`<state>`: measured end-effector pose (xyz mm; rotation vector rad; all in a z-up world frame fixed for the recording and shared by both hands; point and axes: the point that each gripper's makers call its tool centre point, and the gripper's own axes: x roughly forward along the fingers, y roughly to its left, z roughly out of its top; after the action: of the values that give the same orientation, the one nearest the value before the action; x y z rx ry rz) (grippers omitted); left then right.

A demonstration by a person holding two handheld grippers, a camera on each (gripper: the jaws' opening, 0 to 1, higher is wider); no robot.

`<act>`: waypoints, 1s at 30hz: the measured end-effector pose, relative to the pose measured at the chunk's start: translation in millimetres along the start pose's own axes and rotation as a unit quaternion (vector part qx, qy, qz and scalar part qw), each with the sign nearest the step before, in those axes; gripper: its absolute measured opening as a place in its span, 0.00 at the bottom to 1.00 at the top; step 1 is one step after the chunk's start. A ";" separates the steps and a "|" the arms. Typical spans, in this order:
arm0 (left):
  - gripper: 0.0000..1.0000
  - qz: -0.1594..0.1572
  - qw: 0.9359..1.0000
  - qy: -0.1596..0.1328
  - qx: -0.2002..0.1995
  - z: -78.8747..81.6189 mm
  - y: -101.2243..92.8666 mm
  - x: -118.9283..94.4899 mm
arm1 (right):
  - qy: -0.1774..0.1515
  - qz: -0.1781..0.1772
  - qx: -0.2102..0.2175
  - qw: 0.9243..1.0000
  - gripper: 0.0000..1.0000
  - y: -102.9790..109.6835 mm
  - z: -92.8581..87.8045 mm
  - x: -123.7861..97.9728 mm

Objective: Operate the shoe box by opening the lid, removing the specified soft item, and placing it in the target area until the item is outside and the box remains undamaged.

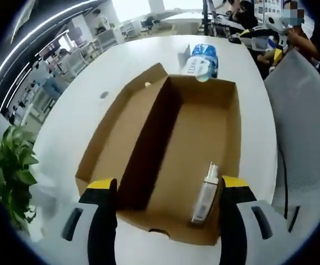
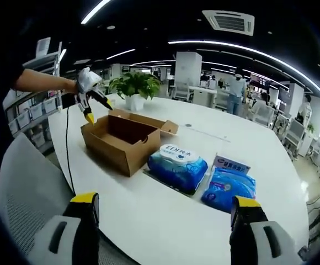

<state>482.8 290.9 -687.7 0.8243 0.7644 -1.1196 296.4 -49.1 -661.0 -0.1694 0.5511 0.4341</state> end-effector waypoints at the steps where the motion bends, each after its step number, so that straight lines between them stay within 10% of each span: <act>1: 0.75 0.000 1.000 0.005 0.003 -1.1 1.2 1.2 | 0.001 0.000 -0.001 1.000 0.99 0.0 -0.5 -0.3; 16: 0.75 -0.069 0.989 0.105 0.073 -24.3 -2.3 25.7 | -0.010 -0.015 0.004 1.000 0.99 -11.3 10.1 -7.8; 30: 0.70 -0.112 0.979 0.141 0.098 -42.9 -12.2 43.7 | 0.009 -0.017 0.000 1.000 0.99 -10.1 0.4 -7.9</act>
<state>477.7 305.6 -748.1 1.0987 1.0125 -1.3099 295.1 -60.9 -656.0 -0.1822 0.5660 0.4000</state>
